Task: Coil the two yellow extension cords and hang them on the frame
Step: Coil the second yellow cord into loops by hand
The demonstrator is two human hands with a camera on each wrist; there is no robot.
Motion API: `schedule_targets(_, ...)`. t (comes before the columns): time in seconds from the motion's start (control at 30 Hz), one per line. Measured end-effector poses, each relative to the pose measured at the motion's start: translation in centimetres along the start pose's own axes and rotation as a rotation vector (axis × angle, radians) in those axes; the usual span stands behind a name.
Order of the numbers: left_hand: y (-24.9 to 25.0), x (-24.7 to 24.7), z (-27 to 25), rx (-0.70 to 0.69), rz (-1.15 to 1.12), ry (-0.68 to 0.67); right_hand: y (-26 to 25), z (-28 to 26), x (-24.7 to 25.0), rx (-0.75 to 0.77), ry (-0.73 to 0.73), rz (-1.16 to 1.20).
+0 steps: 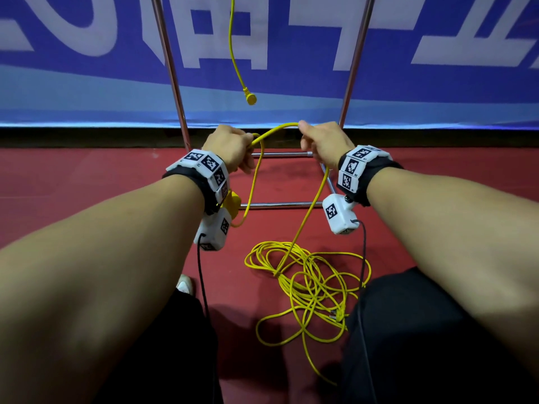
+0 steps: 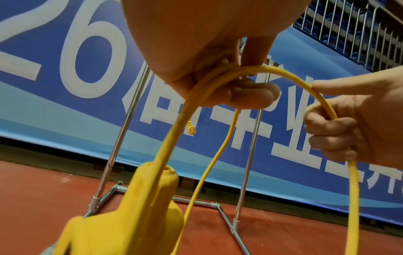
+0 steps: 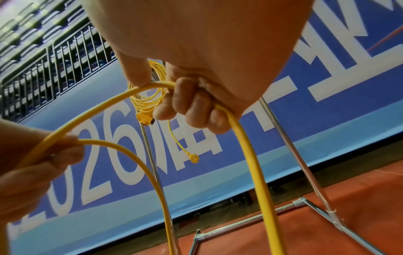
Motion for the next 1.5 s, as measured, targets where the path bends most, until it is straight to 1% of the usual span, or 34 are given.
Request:
schedule_targets(0.13,0.4,-0.3,-0.4,-0.009,-0.015,-0.023,-1.1,-0.7,0.1,0.099,0.000,-0.071)
schedule_targets(0.27,0.5,-0.4,-0.5,-0.028,0.031,-0.059,-2.1,-0.8,-0.2,0.145,0.015,-0.125)
schedule_targets(0.4,0.5,-0.7,-0.1,-0.075,-0.025,-0.126,-3.6,-1.6,-1.8,0.211,-0.080,-0.284)
schedule_targets(0.47,0.3,-0.9,0.3,-0.075,-0.036,-0.110,-3.9,-1.7,-2.2,0.215,-0.110,-0.303)
schedule_targets(0.57,0.3,-0.7,0.9,-0.091,-0.014,-0.044,-3.3,-1.3,-2.3,0.179,-0.132,-0.251)
schedule_targets(0.7,0.9,-0.7,1.1,-0.113,-0.060,-0.005,-0.9,-1.0,-3.0,0.120,-0.243,-0.260)
schedule_targets(0.77,1.0,-0.7,1.0,-0.113,-0.083,0.014,0.6,-1.2,-3.4,0.034,-0.329,-0.223)
schedule_targets(0.87,0.7,-0.2,1.1,-0.100,-0.124,0.056,1.8,-2.4,-3.5,-0.140,-0.488,-0.122)
schedule_targets(0.9,0.7,0.0,1.1,-0.094,-0.131,0.062,2.0,-2.6,-3.5,-0.179,-0.511,-0.090)
schedule_targets(0.97,0.7,0.2,0.9,-0.088,-0.125,0.072,2.1,-2.6,-3.3,-0.220,-0.486,-0.059)
schedule_targets(1.0,0.7,0.2,0.9,-0.084,-0.119,0.079,2.1,-2.2,-3.2,-0.227,-0.432,-0.045)
schedule_targets(1.07,0.8,0.3,0.9,-0.079,-0.110,0.083,1.9,-1.2,-2.5,-0.214,-0.281,-0.004)
schedule_targets(1.13,0.7,0.3,1.0,-0.074,-0.090,0.075,1.4,-0.5,-1.5,-0.169,-0.149,-0.052)
schedule_targets(1.17,0.6,0.4,1.0,-0.065,-0.067,0.073,1.2,-0.3,-1.1,-0.142,-0.116,-0.108)
schedule_targets(1.23,0.5,0.4,0.9,-0.045,-0.018,0.072,0.8,-0.3,-0.7,-0.090,-0.096,-0.236)
schedule_targets(1.27,0.4,0.5,0.8,-0.040,0.000,0.080,0.6,-0.3,-0.7,-0.076,-0.095,-0.262)
schedule_targets(1.33,0.5,0.8,0.9,-0.042,0.032,0.128,0.2,-0.3,-1.0,-0.071,-0.097,-0.217)
schedule_targets(1.4,0.8,1.4,1.0,-0.048,0.092,0.215,-0.4,-0.2,-1.2,-0.075,-0.089,-0.153)
schedule_targets(1.5,1.0,2.1,1.1,-0.047,0.088,0.285,-0.7,0.0,-1.2,-0.057,-0.116,-0.181)
Point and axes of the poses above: each hand's wrist, its own z-axis towards the middle knuckle, its own x-axis out of the back of the hand, y = z × x, the point moved 4 cm from there along z, towards the middle knuckle, and after that the axes turned 6 degrees about -z, right-handed, at the moved point
